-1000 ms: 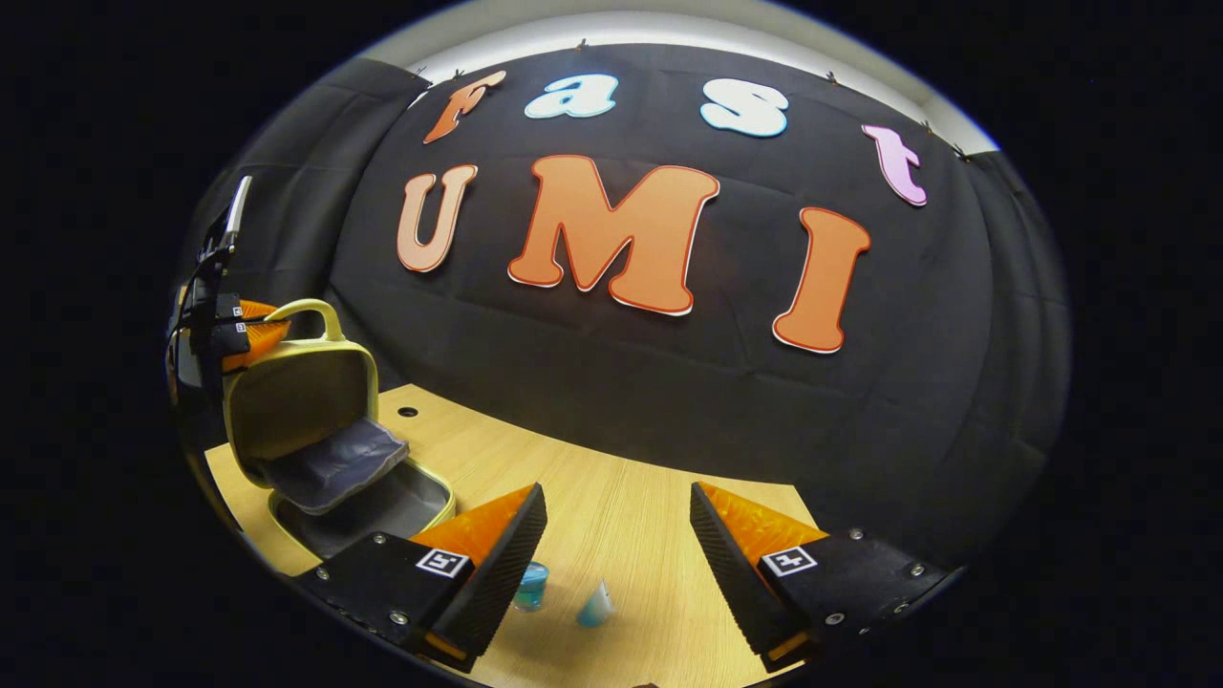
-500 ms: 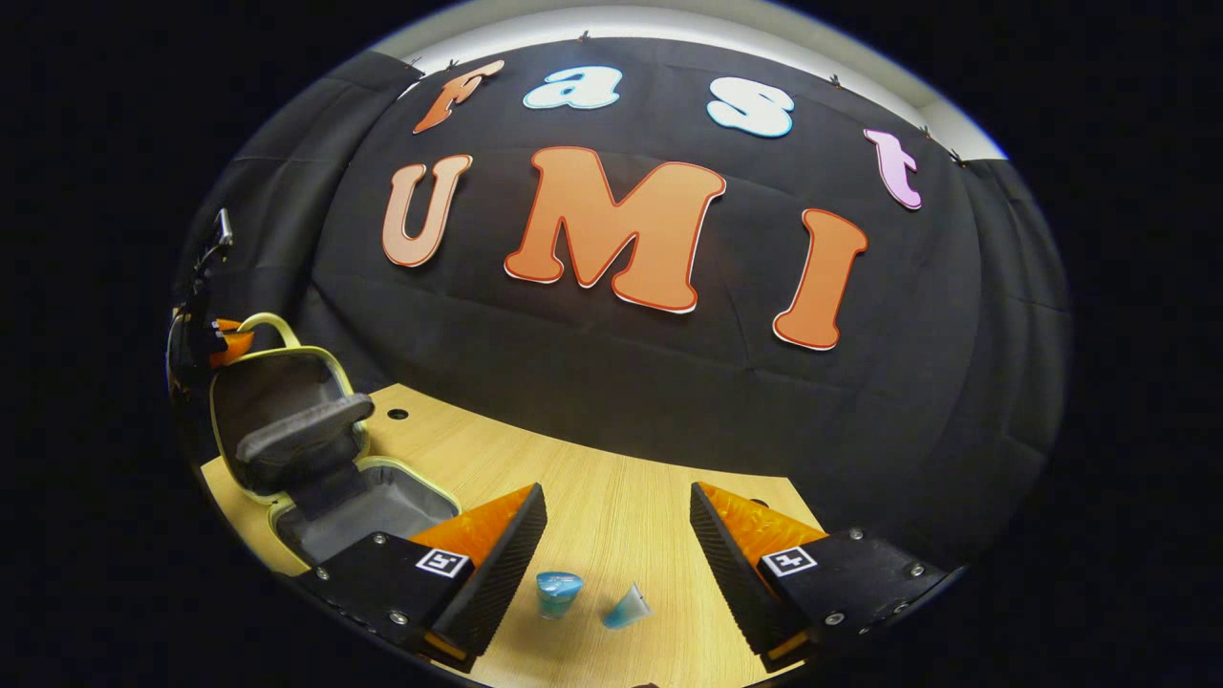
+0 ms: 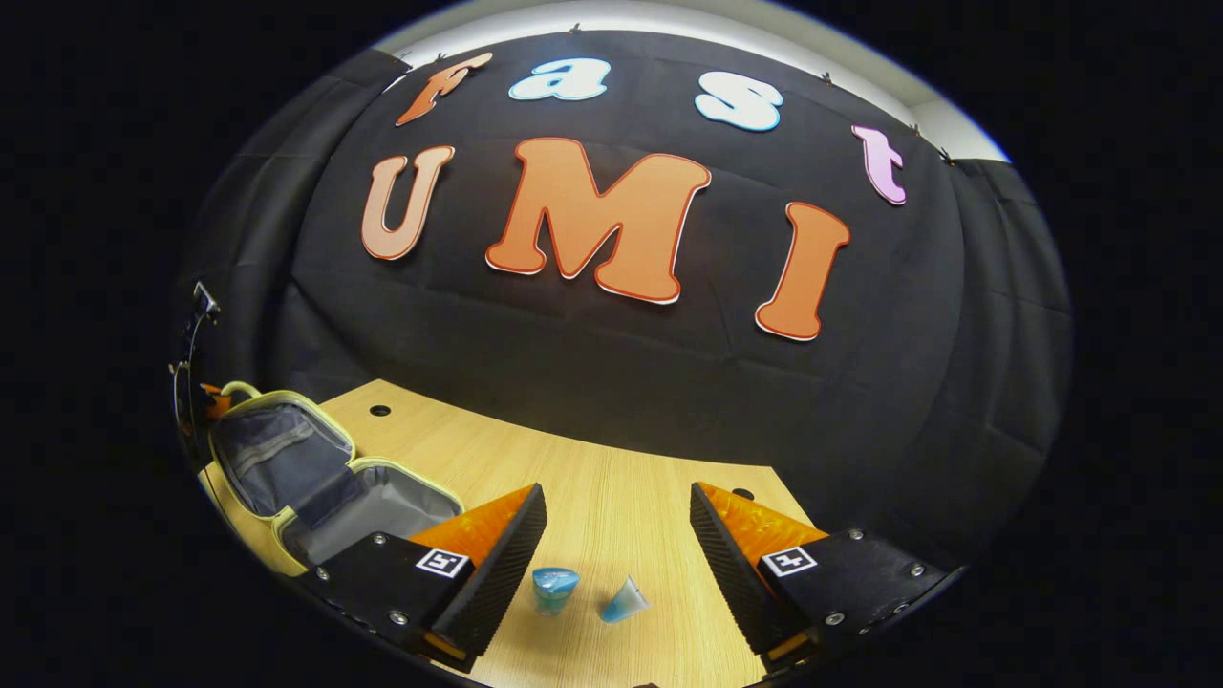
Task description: First open the suitcase, pack the skin care products into it, and then close the suitcase.
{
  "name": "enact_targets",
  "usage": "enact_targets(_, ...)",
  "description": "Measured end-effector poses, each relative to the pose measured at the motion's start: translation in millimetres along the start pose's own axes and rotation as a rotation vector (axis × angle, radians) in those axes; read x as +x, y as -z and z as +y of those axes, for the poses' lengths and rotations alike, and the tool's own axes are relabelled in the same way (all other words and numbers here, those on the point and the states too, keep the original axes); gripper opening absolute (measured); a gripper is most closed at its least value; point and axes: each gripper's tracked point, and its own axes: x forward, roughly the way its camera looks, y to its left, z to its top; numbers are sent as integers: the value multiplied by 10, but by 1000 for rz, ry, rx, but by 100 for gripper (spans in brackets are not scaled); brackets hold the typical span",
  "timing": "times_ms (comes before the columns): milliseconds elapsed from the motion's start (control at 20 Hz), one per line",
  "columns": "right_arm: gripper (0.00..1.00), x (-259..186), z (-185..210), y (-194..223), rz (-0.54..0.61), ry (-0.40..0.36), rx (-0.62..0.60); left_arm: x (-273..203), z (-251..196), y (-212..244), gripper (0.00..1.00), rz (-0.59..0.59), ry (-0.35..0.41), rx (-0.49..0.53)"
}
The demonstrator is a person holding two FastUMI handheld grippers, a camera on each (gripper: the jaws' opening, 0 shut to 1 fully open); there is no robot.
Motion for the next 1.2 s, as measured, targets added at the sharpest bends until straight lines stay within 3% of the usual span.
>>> enact_targets(100, 95, -25, 5, 68, 16, -1, -2, 70, 119, 210, 8, 48, -24, -19)
enact_targets(200, 96, -37, -14, 148, 34, -5, -15, 65, 158, 343, 21, 101, -64, -16)
enact_targets(300, 96, -38, -59, 241, 54, -10, -3, 28, 48, 339, 24, 87, -60, -4)
enact_targets(400, 95, -37, -96, 326, 68, -24, 40, -187, -35, 194, 62, 40, -85, 45)
enact_targets(450, 95, -29, -120, 357, 69, -30, 51, -330, -138, 67, 65, 6, -82, 59)
enact_targets(550, 96, 7, -181, 431, 78, -50, 66, -587, -426, -230, 85, -69, -64, 89)
enact_targets(700, 96, 37, -273, 508, 82, -88, 104, -953, -944, -614, 95, -170, -27, 136)
enact_targets(800, 96, 59, -323, 589, 87, -113, 138, -1152, -1388, -804, 95, -216, 11, 170)
enact_targets(1000, 96, 31, -351, 659, 71, -178, 185, -1522, -2387, -1040, 97, -276, 146, 192)
enact_targets(1200, 96, 39, -396, 848, 75, -208, 164, -1791, -3347, -967, 97, -275, 284, 199)
